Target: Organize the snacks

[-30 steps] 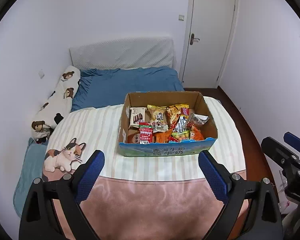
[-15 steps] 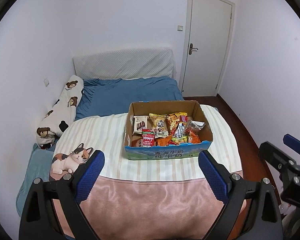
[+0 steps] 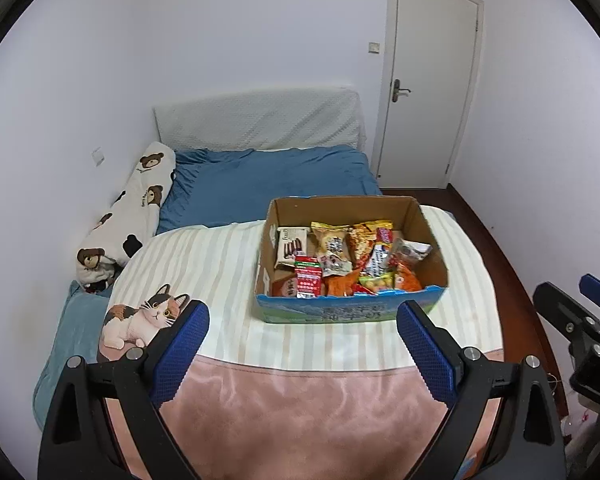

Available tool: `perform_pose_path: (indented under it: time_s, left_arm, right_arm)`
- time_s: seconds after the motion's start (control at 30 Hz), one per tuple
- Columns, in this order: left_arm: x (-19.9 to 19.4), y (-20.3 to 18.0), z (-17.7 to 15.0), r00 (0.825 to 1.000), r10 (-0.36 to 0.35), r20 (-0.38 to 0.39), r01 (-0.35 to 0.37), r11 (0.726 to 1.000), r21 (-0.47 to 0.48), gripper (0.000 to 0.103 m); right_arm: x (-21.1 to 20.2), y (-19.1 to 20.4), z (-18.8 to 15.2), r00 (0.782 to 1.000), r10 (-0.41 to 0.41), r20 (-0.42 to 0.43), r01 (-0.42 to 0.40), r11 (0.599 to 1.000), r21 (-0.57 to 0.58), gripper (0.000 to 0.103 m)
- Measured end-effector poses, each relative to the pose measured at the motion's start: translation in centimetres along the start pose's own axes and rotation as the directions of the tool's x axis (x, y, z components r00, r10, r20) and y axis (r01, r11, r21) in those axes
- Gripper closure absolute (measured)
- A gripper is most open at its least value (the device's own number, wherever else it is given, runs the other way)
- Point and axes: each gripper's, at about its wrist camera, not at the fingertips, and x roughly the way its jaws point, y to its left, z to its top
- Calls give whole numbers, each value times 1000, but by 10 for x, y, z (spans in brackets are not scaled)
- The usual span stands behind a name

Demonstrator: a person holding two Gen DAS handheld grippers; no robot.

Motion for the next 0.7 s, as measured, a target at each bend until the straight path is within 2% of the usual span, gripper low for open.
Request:
perform_pose_path:
  time_s: [0.37,0.7]
  left_arm:
    - [62,3,15,997,41,-60,-42,999,-13,7]
    - [114,-10,31,984,6,-180,-4,1000,16,7]
  right_arm:
    - [64,-9,15,998,-40,-43,41,999,7,0]
    - [136,-22,30,982,-25,-187,35,998,45,0]
